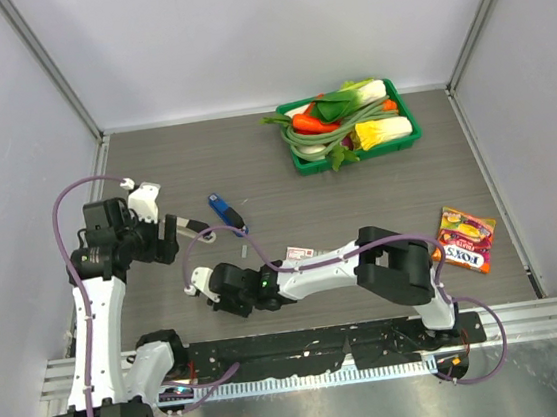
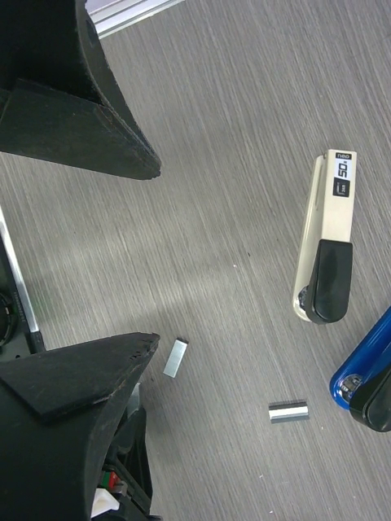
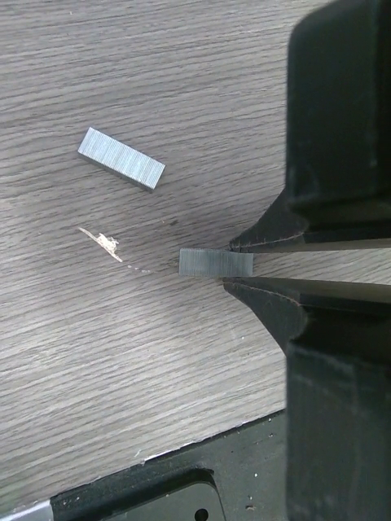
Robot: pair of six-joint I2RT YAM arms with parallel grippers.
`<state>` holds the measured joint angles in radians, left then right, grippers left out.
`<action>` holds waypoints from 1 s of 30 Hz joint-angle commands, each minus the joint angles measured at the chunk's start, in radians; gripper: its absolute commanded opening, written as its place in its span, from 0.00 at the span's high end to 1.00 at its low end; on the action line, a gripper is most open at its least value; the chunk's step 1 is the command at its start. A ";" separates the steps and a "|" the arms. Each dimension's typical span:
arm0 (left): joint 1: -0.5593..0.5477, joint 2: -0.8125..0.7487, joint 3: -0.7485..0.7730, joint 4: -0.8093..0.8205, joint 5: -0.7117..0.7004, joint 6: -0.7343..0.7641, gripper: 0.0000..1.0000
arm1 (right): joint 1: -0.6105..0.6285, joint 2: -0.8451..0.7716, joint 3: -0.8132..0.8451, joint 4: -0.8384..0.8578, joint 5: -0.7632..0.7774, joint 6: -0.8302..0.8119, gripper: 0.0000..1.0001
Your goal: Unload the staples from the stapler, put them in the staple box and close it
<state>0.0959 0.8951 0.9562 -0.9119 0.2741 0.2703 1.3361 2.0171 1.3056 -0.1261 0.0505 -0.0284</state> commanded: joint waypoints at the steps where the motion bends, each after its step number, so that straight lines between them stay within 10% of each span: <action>1: 0.007 -0.015 0.033 -0.005 -0.009 0.010 0.20 | 0.008 -0.007 0.009 0.002 0.035 -0.001 0.87; 19: 0.007 -0.033 0.033 -0.012 -0.006 0.018 0.20 | -0.031 -0.389 -0.232 -0.170 0.515 0.463 0.99; 30: 0.007 -0.024 0.038 -0.001 -0.003 0.012 0.20 | -0.204 -0.601 -0.404 -0.377 0.526 0.811 0.99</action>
<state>0.0959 0.8772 0.9562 -0.9253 0.2615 0.2741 1.1412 1.4876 0.9245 -0.4030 0.5274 0.6235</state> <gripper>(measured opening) 0.801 0.193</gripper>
